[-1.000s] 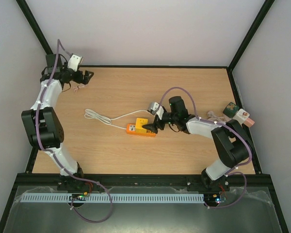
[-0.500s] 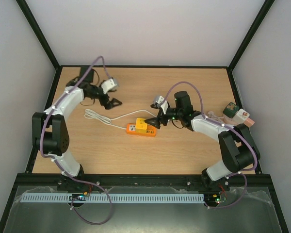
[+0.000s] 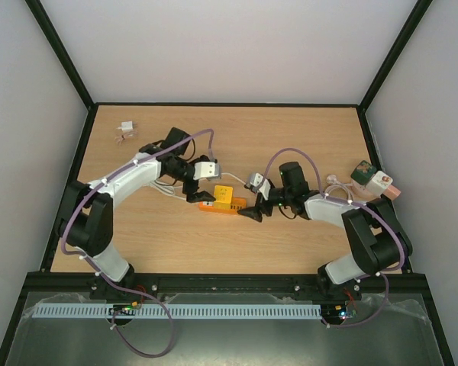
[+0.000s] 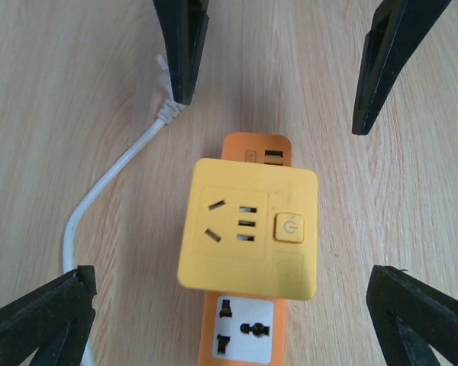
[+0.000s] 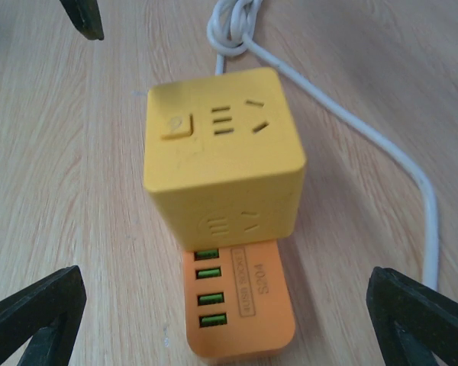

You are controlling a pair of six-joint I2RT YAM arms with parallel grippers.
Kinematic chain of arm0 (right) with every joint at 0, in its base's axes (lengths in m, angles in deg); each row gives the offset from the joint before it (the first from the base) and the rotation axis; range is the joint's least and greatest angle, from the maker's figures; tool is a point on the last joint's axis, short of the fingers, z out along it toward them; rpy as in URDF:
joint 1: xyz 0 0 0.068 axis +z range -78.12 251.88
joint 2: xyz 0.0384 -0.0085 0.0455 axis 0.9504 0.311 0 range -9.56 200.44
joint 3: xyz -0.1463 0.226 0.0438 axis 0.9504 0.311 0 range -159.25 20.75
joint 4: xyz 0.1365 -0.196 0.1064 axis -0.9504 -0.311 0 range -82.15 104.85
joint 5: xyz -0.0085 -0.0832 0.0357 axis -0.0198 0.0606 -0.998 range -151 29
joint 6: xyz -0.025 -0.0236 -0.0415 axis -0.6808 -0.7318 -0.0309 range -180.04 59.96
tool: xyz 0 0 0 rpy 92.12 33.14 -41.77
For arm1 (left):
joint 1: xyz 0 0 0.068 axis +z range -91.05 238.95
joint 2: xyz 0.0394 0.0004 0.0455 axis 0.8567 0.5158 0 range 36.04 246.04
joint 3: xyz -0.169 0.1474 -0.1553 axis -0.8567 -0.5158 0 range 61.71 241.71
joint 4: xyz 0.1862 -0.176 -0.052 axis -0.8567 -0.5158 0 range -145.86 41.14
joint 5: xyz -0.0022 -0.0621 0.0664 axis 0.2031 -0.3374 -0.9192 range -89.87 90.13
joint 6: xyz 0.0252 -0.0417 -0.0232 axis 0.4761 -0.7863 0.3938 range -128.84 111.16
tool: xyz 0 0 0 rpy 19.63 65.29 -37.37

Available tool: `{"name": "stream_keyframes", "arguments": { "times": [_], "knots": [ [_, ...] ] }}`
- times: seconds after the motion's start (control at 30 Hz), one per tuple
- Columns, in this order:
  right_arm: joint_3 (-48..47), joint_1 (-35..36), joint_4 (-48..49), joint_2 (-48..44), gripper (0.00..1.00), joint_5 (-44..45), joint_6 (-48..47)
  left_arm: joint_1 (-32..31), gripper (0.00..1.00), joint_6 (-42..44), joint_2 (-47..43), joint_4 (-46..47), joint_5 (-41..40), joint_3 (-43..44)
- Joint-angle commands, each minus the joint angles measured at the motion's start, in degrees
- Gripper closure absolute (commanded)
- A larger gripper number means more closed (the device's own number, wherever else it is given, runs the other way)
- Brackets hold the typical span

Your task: Pull the plug off the socket

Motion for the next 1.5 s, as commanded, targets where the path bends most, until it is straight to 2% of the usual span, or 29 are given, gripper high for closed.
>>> {"name": "stream_keyframes", "arguments": {
  "times": [0.0, 0.17, 0.4, 0.6, 0.77, 0.93, 1.17, 1.3, 1.47],
  "knots": [
    [3.1, 1.5, 8.7, 1.0, 0.02, 1.8, -2.3, -2.3, 0.02, 3.4, 1.5, 2.1, -2.0, -1.7],
    [4.3, 3.8, 13.9, 3.6, 0.02, 4.2, -1.9, -4.4, 0.07, 4.9, 3.2, 1.3, -2.3, -2.1],
    [4.3, 5.0, 18.4, 8.0, 0.01, 6.1, -2.3, -5.9, 0.07, 2.8, 3.9, 5.7, -3.9, -4.4],
    [3.6, 5.1, 19.8, 10.7, 0.02, 6.9, -2.9, -6.1, 0.14, 2.5, 3.9, 7.7, -3.5, -4.9],
    [3.5, 5.5, 20.1, 12.9, 0.11, 7.9, -4.7, -6.6, 0.22, 3.2, 4.3, 8.9, -4.0, -5.6],
    [3.0, 5.9, 21.7, 14.9, 0.26, 9.0, -4.5, -6.6, 0.30, 4.5, 4.4, 8.8, -4.3, -6.5],
    [0.9, 6.6, 20.5, 16.6, 0.35, 9.4, -4.5, -6.7, 0.36, 4.6, 4.4, 9.3, -3.3, -7.1],
    [-0.1, 7.1, 20.1, 17.0, 0.44, 9.7, -3.9, -6.7, 0.40, 4.4, 4.2, 9.7, -3.3, -7.8],
    [0.1, 7.1, 19.3, 17.6, 0.54, 9.8, -4.7, -6.6, 0.39, 3.1, 3.2, 12.2, -3.4, -9.5]
  ]
}}
